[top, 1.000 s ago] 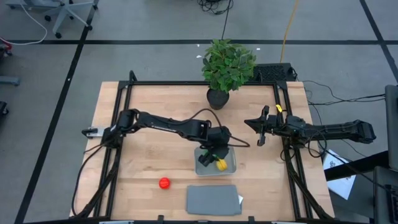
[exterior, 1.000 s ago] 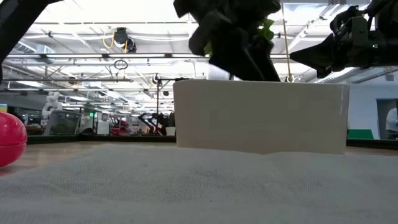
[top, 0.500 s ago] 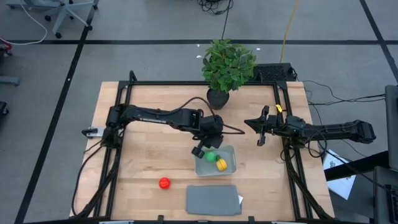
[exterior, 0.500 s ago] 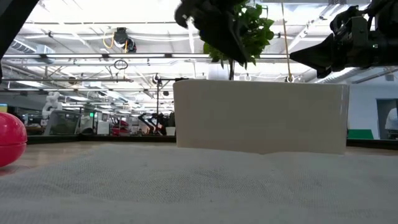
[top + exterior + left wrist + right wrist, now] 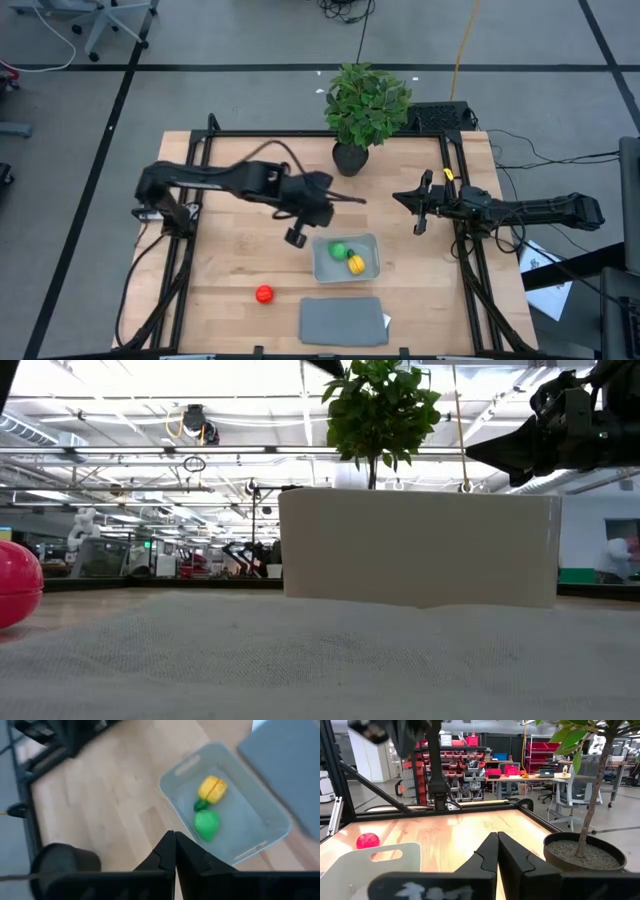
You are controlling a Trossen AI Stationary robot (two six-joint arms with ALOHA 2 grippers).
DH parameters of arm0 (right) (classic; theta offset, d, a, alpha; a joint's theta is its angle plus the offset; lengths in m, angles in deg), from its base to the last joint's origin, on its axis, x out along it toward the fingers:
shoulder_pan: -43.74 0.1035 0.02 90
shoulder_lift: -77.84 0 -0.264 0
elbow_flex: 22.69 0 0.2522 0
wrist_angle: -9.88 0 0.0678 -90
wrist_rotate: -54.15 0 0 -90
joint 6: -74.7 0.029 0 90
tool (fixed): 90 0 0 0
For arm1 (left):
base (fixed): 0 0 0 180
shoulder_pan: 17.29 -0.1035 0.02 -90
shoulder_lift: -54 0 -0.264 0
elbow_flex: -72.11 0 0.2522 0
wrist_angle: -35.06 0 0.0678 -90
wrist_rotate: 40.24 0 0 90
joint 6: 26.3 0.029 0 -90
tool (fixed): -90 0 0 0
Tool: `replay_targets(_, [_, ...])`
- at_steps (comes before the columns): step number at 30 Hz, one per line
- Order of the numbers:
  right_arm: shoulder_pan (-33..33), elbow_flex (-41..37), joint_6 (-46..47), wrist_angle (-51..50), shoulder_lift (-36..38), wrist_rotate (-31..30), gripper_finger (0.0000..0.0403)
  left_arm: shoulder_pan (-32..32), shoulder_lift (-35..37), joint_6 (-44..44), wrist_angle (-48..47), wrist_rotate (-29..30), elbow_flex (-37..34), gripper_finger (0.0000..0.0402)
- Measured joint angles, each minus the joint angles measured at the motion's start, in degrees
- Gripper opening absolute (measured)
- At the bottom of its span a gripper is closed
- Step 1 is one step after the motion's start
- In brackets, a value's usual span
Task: Pick and placing Produce into tupperware
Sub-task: Put the tomato into the bin
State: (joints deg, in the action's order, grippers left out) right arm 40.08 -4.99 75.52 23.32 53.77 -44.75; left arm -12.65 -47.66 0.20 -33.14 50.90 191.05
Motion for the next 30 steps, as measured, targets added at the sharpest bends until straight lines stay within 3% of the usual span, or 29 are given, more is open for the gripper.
replay_targets(6, [0.0,0.0,0.0,-0.32,-0.01,0.0,0.0,0.0,5.79,-0.2,-4.72,-1.79,-0.04,0.0002])
replay_targets(12, [0.0,0.0,0.0,-0.46,0.01,0.01,0.0,-0.48,10.45,-4.34,-7.28,4.51,-0.11,0.0001])
replay_targets(16, [0.0,0.0,0.0,-0.45,0.01,-0.01,0.0,-0.54,14.3,-4.79,-3.5,6.26,-2.05,0.0001])
replay_targets(24, [0.0,0.0,0.02,-0.46,-0.01,-0.01,0.0,-3.51,28.54,-5.25,15.23,3.72,-21.26,0.0001])
replay_targets(30, [0.0,0.0,0.02,-0.44,0.0,0.0,0.0,-10.66,38.75,-14.04,32.47,2.22,-38.4,0.0])
